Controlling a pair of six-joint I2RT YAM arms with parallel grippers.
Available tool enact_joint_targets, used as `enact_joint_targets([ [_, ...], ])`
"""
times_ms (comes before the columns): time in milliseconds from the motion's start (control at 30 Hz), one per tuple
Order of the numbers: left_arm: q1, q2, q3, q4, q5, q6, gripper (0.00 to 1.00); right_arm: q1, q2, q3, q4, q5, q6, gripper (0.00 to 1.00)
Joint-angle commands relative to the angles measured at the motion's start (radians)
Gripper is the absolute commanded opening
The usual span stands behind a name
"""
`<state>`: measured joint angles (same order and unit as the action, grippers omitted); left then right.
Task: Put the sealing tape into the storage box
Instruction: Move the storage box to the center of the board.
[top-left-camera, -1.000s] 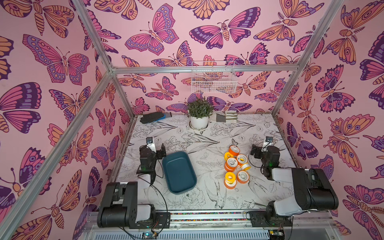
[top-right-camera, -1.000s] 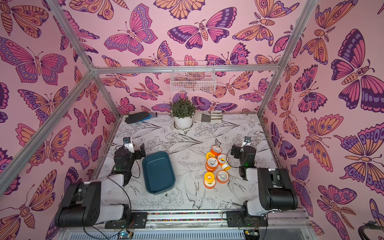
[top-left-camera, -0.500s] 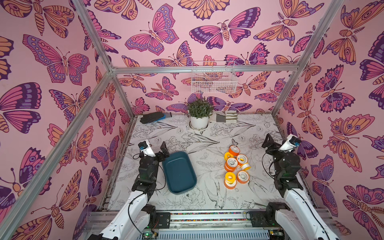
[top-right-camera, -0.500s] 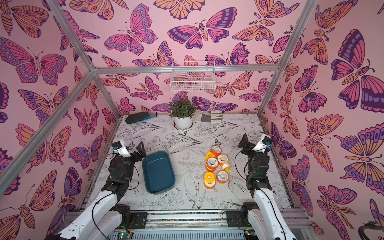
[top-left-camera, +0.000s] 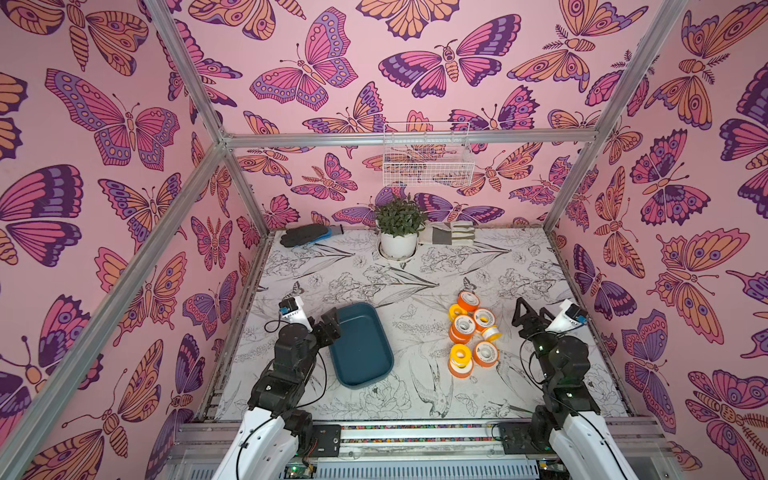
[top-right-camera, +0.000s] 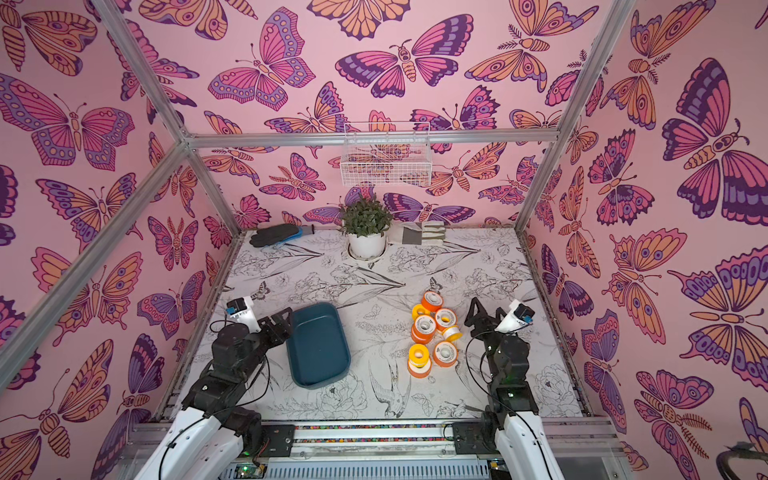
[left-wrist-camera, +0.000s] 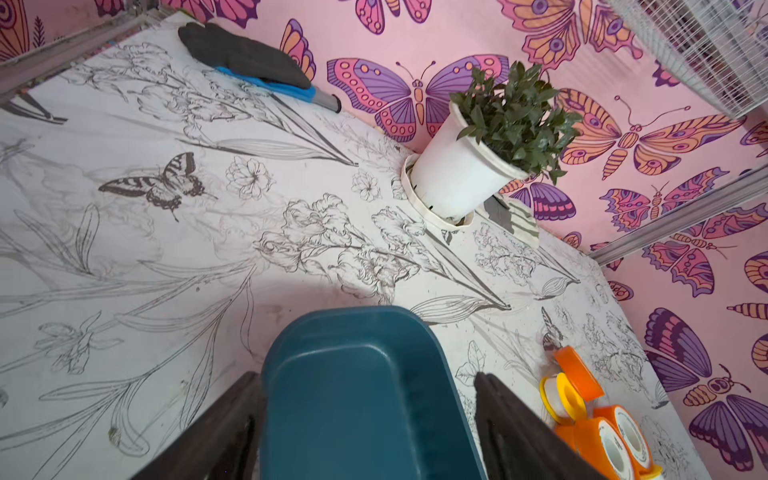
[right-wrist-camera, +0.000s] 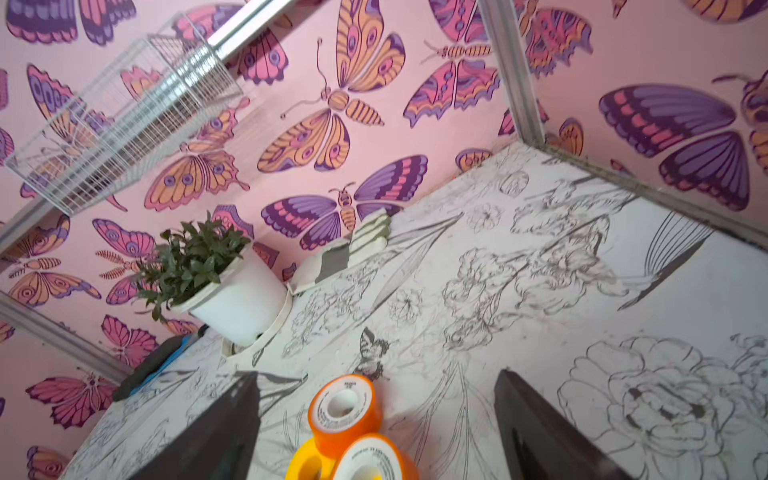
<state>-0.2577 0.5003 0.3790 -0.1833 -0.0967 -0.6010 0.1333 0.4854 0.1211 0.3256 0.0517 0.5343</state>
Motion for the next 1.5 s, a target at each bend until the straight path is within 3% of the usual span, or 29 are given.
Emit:
enact_joint_targets([
  [0, -0.008, -0.030, -0.020, -0.112, 0.014, -0.028, 0.83, 0.071, 0.043, 0.081, -0.129, 0.073, -0.042, 0.90],
  [100, -0.008, -0.028, -0.015, -0.158, 0.003, -0.047, 0.83, 0.146, 0.104, 0.131, -0.201, 0.224, -0.049, 0.91],
  [200, -0.008, -0.020, -0.008, -0.215, -0.006, -0.072, 0.85, 0.191, 0.142, 0.142, -0.189, 0.271, -0.060, 0.92],
  [267, -0.008, -0.010, -0.005, -0.256, -0.019, -0.091, 0.88, 0.199, 0.148, 0.144, -0.189, 0.286, -0.060, 0.93],
  [533, -0.008, 0.134, -0.010, -0.325, 0.012, -0.156, 0.83, 0.200, 0.149, 0.143, -0.192, 0.303, -0.049, 0.94],
  [667, -0.011, 0.252, 0.036, -0.327, 0.034, -0.137, 0.74, 0.200, 0.157, 0.146, -0.193, 0.305, -0.047, 0.93],
  [767, -0.013, 0.364, 0.068, -0.303, 0.060, -0.109, 0.58, 0.200, 0.161, 0.148, -0.197, 0.310, -0.044, 0.92],
  [867, -0.024, 0.463, 0.104, -0.283, 0.091, -0.083, 0.33, 0.200, 0.161, 0.147, -0.200, 0.316, -0.040, 0.91],
  [1033, -0.036, 0.533, 0.148, -0.244, 0.110, -0.049, 0.00, 0.200, 0.159, 0.147, -0.203, 0.324, -0.035, 0.89],
  [1467, -0.175, 0.931, 0.427, -0.193, 0.181, 0.057, 0.00, 0.200, 0.164, 0.147, -0.206, 0.330, -0.030, 0.87],
])
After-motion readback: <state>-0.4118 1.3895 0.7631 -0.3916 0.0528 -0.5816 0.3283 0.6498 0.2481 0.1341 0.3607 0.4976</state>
